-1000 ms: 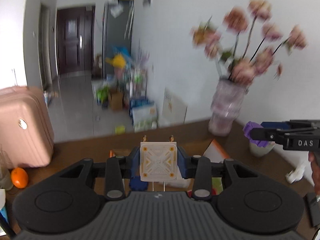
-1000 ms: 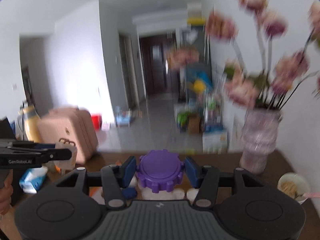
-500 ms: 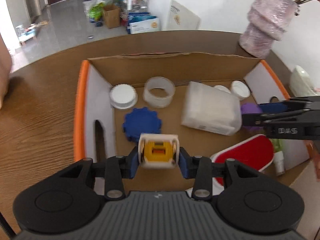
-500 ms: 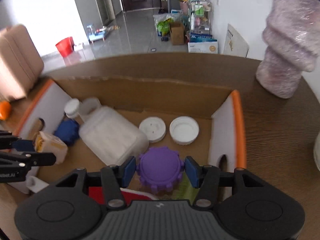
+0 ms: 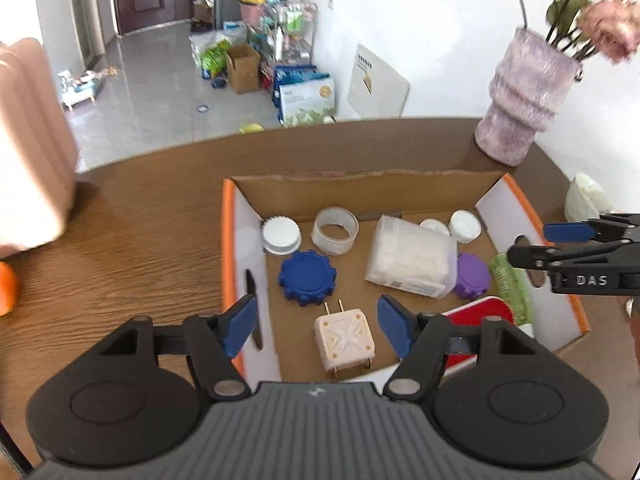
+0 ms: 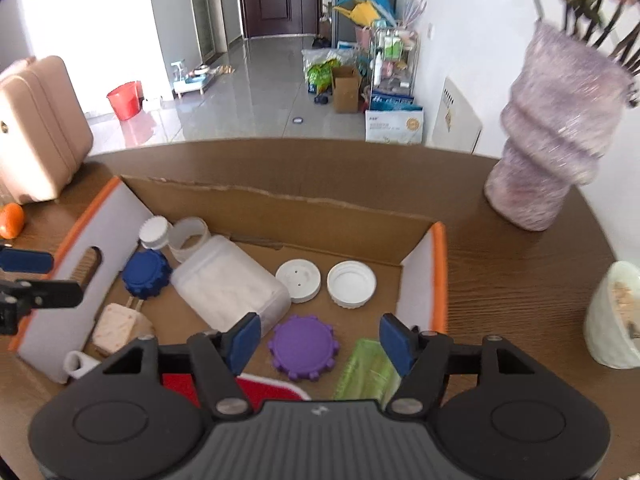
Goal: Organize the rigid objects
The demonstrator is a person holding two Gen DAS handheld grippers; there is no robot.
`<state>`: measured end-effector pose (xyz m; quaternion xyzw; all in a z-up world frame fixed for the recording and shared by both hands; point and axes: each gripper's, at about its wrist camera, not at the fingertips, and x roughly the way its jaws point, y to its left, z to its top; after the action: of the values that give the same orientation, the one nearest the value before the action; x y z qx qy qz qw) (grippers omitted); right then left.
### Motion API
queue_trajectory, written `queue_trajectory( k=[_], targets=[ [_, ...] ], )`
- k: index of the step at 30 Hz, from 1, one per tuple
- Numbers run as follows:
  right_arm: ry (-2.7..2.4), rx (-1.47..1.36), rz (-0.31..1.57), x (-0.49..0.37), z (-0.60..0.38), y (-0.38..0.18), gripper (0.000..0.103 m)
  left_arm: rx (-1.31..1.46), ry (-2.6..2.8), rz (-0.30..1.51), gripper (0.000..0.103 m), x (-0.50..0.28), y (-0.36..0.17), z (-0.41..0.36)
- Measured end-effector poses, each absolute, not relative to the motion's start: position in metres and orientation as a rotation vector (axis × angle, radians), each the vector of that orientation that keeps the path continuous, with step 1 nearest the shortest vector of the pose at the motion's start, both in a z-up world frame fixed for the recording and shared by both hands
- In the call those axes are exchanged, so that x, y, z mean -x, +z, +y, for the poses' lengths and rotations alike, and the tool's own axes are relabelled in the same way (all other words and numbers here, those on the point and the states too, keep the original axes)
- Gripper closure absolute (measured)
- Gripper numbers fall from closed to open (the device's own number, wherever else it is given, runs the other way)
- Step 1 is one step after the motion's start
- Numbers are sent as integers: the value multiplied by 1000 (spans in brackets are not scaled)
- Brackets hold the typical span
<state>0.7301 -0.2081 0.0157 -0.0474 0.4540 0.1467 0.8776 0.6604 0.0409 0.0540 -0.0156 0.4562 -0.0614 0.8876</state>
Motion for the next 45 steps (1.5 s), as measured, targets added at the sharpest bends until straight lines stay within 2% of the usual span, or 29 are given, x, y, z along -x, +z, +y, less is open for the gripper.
queue_trajectory(
  k=[7,9,11,12,14,20,24,30,35,45],
  targets=[
    [293,98,839,-663,-230,90,29,2,-86,802,24,-583,130,42],
    [288,95,798,-640,-237,113,29,-11,-68,748,19,-558,150,39],
    [284,91,749,-615,-243,135,27,-13,-49,684,6,-532,167,37],
    [281,88,717,-602,-246,146,24,-13,-44,656,5,-519,174,36],
    [278,80,644,-575,-252,164,16,-20,-38,610,3,-496,186,33],
    [244,40,391,-489,-266,197,11,-6,1,398,0,-421,202,28],
    [222,20,223,-438,-273,200,6,-10,2,352,0,-387,195,21],
    [201,10,91,-381,-279,184,3,-64,15,178,0,-331,187,6],
    [187,-38,77,-349,-290,170,2,-62,7,183,0,-292,176,7],
    [226,-114,52,-261,-304,112,0,-42,21,35,0,-174,127,5]
  ],
)
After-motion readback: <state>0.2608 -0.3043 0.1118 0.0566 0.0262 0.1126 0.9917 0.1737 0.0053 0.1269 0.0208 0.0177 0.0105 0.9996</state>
